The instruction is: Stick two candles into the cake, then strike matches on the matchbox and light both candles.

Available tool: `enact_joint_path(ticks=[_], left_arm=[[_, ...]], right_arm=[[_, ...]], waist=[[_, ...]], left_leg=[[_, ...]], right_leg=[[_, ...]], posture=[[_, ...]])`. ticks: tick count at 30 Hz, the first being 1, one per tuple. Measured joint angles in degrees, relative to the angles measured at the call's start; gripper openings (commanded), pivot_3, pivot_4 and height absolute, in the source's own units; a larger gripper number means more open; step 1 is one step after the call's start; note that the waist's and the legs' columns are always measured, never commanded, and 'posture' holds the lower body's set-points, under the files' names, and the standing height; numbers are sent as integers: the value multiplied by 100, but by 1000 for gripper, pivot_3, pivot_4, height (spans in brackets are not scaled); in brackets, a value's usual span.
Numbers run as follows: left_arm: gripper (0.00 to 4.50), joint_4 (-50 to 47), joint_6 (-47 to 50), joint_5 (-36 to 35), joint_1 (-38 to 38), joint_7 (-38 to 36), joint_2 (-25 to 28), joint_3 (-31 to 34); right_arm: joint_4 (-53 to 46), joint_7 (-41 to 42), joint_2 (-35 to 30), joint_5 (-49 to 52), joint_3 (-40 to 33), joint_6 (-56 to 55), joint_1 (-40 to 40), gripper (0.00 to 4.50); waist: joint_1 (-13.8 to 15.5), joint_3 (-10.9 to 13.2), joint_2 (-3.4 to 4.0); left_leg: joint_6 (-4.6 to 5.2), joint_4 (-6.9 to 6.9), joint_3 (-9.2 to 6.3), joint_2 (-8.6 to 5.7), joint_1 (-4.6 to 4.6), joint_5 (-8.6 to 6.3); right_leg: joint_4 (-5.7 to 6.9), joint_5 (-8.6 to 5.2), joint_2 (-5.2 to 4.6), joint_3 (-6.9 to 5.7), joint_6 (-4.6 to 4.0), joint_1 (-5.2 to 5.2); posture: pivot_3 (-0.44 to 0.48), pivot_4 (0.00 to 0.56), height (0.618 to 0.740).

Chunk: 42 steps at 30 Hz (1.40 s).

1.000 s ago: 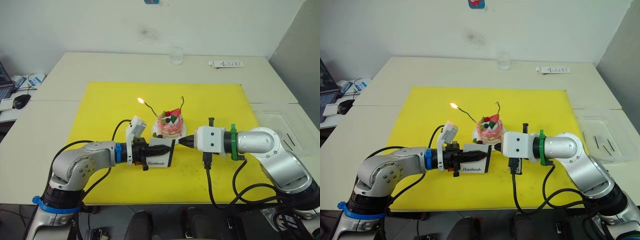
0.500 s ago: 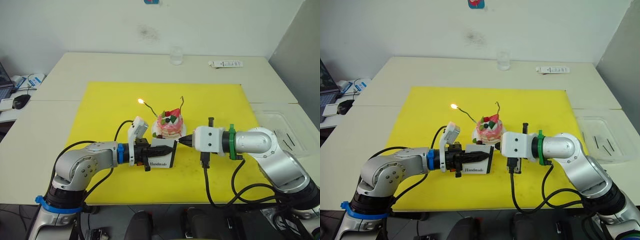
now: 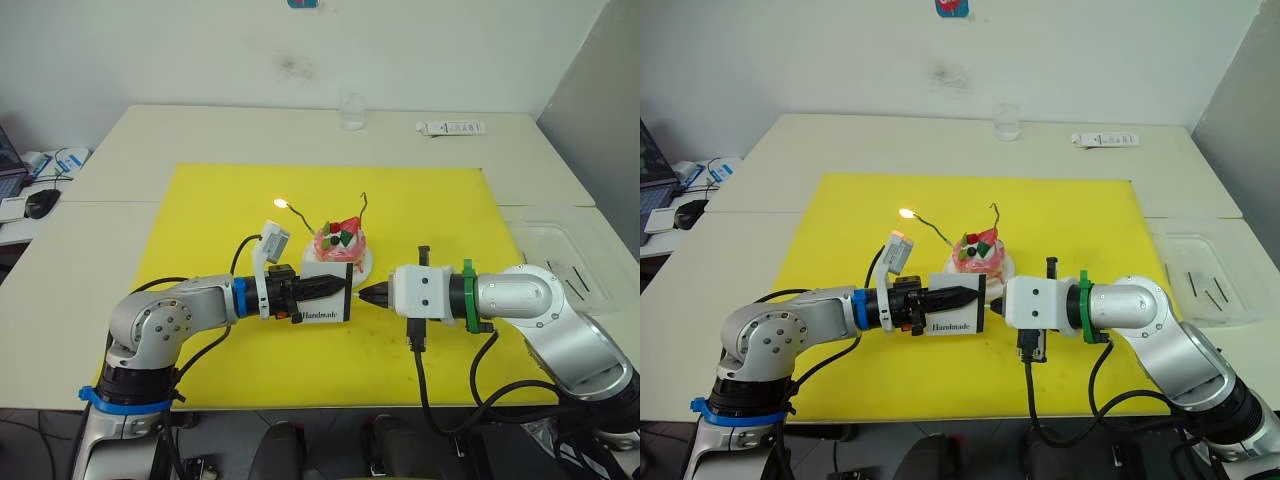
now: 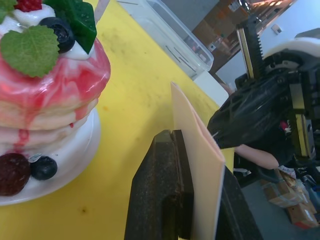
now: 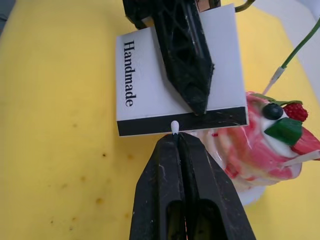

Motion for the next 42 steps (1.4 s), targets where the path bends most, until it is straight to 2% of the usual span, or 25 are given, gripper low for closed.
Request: enact_joint_path(ticks=[24,29,34,42], left_arm=[[0,87,263,-220,-3,309,-28,118],[0,135,257,-322,-207,374,-106,293],[0,250,40,-210,-387,195,443,583],[0,-472,169,-260,750,-350,1149,440]], right_arm=[[538,-192,270,-565,496,-195,-287,14],[552,254,48,-602,734,-399,-169,14],[-20,665,-255,-16,471,-111,43,14],[-54,543,-287,441,-311,428,-246,14]], waist=[[-1,0,0],[16,0,-3],[-23,1,-2],[7,1,-2]], left_leg=[[0,0,1,0,0,0],[0,1,-3,-1,-3,0],[0,0,2,-1,3,0],[-1,-4,-4,6,2,0]], right_leg=[[0,0,0,1,0,0],[-2,0,0,-4,0,0],[-1,0,-2,7,0,0],[0,-2,-9,-4,-4,-1]], posture=[[0,150,740],[0,150,740],[0,150,740],[0,150,740]])
